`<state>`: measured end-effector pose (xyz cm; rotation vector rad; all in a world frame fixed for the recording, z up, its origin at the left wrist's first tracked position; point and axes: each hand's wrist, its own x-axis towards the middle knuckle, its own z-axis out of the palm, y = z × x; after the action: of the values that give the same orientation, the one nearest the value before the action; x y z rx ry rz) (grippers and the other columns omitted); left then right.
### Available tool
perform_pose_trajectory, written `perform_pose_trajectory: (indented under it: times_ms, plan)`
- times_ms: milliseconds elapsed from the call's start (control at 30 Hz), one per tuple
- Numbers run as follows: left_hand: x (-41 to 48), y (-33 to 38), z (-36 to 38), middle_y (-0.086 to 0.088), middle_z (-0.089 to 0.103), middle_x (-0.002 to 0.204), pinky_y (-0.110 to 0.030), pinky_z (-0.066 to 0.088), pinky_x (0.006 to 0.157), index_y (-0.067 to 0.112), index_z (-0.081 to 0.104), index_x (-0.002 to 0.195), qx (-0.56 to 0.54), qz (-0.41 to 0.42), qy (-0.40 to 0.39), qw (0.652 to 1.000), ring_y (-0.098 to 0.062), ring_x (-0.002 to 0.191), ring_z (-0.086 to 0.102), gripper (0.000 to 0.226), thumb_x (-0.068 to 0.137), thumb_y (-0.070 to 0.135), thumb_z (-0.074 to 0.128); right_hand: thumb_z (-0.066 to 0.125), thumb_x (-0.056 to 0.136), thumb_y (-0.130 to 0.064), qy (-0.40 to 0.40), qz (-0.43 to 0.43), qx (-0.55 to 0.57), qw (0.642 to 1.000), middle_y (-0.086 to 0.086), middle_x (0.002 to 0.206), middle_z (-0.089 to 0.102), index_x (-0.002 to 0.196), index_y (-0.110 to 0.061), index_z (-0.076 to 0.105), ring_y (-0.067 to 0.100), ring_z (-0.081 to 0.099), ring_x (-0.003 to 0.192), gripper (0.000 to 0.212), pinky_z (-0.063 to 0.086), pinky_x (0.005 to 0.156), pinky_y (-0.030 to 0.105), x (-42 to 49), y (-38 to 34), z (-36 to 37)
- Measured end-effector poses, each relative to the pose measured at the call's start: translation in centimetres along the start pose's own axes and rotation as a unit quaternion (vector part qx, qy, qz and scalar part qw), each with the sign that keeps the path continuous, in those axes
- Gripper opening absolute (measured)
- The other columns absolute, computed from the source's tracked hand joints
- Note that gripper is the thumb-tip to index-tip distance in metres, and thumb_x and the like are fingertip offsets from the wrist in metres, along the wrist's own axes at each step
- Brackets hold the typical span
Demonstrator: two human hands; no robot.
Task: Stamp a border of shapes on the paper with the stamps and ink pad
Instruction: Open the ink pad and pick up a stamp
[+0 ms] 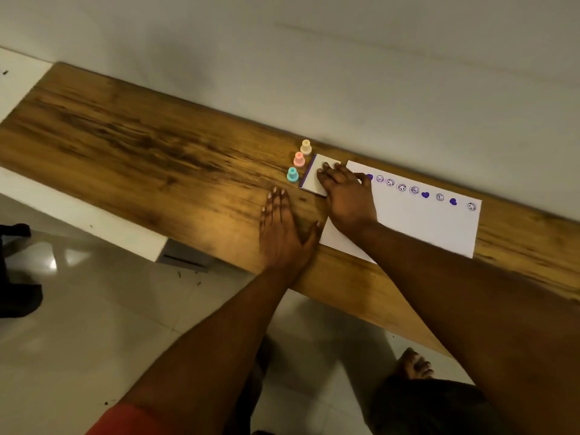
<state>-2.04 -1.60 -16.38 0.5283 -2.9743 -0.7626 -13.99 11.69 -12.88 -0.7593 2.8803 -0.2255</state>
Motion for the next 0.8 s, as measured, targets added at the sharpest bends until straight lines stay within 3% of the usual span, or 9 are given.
perform_pose_trajectory:
  times_ms: [133,267,467,600,800]
  plan:
    - [-0.5,-0.4,-0.6,-0.010,0.012,0.177,-0.043,0.008,0.133,0.012,0.013,0.169,-0.003,-0.035,0.005,0.999,-0.025,0.164,0.008,0.104,0.096,0.075,0.053,0.054,0.103,-0.029,-0.026,-0.014,-0.015,0.999,-0.003,0.168,0.025,0.161,-0.030,0.028,0.023,0.019,0.155,0.063,0.021,0.121,0.048,-1.9,-1.5,0.2]
    - [-1.7,-1.3,-1.6,-0.010,0.022,0.175,-0.043,0.016,0.132,0.012,0.027,0.165,-0.004,-0.015,0.007,1.000,-0.026,0.163,0.016,0.098,0.094,0.073,0.055,0.065,0.097,-0.032,-0.048,-0.041,-0.037,0.997,0.000,0.167,0.027,0.161,-0.031,0.028,0.026,0.023,0.153,0.074,0.026,0.119,0.048,-3.6,-3.4,0.1]
    - [-3.4,-3.5,-2.8,-0.014,0.027,0.172,-0.044,0.022,0.131,0.009,0.033,0.161,-0.020,-0.006,0.016,1.000,-0.028,0.161,0.021,0.090,0.096,0.065,0.061,0.060,0.101,-0.032,-0.057,-0.084,-0.074,0.992,0.003,0.163,0.035,0.159,-0.030,0.033,0.029,0.033,0.146,0.064,0.033,0.116,0.047,-5.4,-6.2,-0.2]
    - [-4.0,-4.2,-3.2,-0.017,0.026,0.172,-0.041,0.015,0.132,0.005,0.034,0.160,-0.046,-0.010,0.013,0.999,-0.030,0.162,0.018,0.089,0.097,0.062,0.063,0.062,0.100,-0.030,-0.059,-0.136,-0.084,0.985,0.005,0.157,0.043,0.155,-0.029,0.042,0.029,0.037,0.144,0.058,0.033,0.117,0.045,-6.1,-7.2,-0.1]
    - [-3.7,-5.7,-4.1,-0.014,0.029,0.172,-0.045,0.017,0.133,0.011,0.045,0.154,-0.085,0.030,-0.013,0.996,-0.025,0.162,0.017,0.078,0.094,0.054,0.072,0.052,0.104,-0.042,-0.098,-0.223,-0.037,0.969,0.003,0.164,0.033,0.152,-0.028,0.040,0.026,0.028,0.151,0.052,0.029,0.120,0.044,-4.4,-4.8,-0.8]
